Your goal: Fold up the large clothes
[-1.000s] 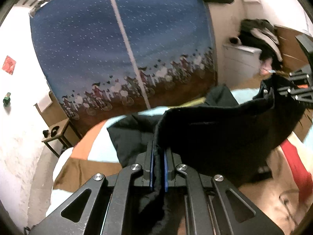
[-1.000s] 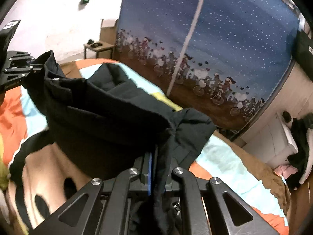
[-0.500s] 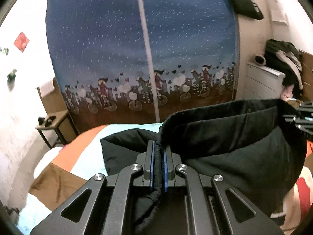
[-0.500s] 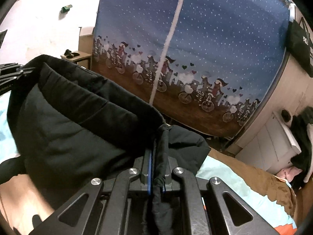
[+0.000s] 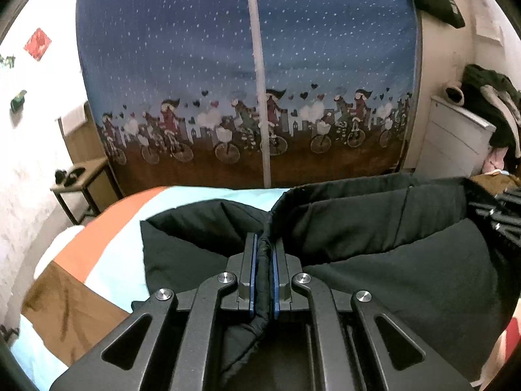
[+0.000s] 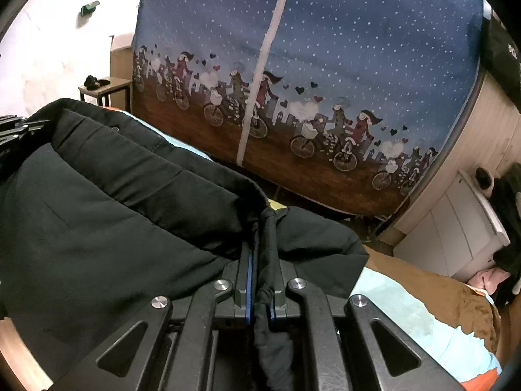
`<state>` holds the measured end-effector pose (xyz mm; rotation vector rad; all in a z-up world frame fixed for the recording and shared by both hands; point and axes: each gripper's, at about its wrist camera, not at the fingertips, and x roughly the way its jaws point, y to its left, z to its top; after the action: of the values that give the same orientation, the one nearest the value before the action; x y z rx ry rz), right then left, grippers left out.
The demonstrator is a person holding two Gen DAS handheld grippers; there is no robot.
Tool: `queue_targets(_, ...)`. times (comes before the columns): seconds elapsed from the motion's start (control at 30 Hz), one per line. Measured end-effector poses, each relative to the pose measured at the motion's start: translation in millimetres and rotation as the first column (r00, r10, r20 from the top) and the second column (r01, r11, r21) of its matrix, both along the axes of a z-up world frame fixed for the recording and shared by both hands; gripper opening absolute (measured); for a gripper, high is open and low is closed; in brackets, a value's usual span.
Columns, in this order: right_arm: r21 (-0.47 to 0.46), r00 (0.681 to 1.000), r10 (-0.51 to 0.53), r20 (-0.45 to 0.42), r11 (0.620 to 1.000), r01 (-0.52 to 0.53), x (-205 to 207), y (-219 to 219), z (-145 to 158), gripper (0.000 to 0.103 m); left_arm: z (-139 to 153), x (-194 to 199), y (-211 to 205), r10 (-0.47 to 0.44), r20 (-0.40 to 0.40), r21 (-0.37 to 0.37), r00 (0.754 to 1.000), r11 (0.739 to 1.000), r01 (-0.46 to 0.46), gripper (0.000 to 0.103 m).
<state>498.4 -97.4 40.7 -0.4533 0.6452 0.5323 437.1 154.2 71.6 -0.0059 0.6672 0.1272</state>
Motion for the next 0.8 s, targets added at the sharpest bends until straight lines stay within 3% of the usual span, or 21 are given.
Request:
queue_targets(0.47,0.004,1.0,-0.001,-0.013,1.0,0.001,12,3,-7,0.01,10,-1,6,-0.008,-0.03,-0.069,1.0,0.998,0.006,0.011)
queue_targets(0.5,0.009,1.0,0.0,-0.012,1.0,0.0,12,2,-6,0.012,14,-3,7,-0.007,-0.025,-0.088,1.0,0.996,0.005,0.016)
queue_targets(0.57,0.02,1.0,-0.001,-0.004,1.0,0.001,11,1,-4,0.014,21,-7,9,0.008,-0.005,-0.118,1.0,0.993,-0.008,0.036)
queue_targets(0.6,0.028,1.0,-0.007,0.006,1.0,0.007,11,0,0,0.019,26,-11,9,0.015,0.011,-0.13,1.0,0.991,-0.014,0.053)
queue_targets(0.63,0.04,1.0,-0.01,0.014,0.999,0.01,8,-1,3,0.027,32,-15,10,0.024,0.038,-0.145,0.999,0.989,-0.018,0.059)
queue_targets(0.67,0.058,1.0,-0.01,0.021,0.998,0.009,7,-3,8,0.031,38,-20,10,0.029,0.064,-0.154,0.998,0.988,-0.019,0.06)
queue_targets(0.7,0.076,1.0,-0.008,0.026,0.997,0.006,3,-5,12,0.046,43,-22,10,0.028,0.077,-0.157,0.997,0.987,-0.016,0.061)
queue_targets(0.73,0.096,1.0,-0.001,0.029,0.995,-0.002,0,-6,17,0.069,48,-26,9,0.025,0.085,-0.155,0.996,0.988,-0.011,0.062)
queue_targets(0.8,0.124,0.999,0.021,0.042,0.992,-0.026,-8,-9,26,0.087,55,-30,5,0.021,0.087,-0.144,0.996,0.99,-0.008,0.064)
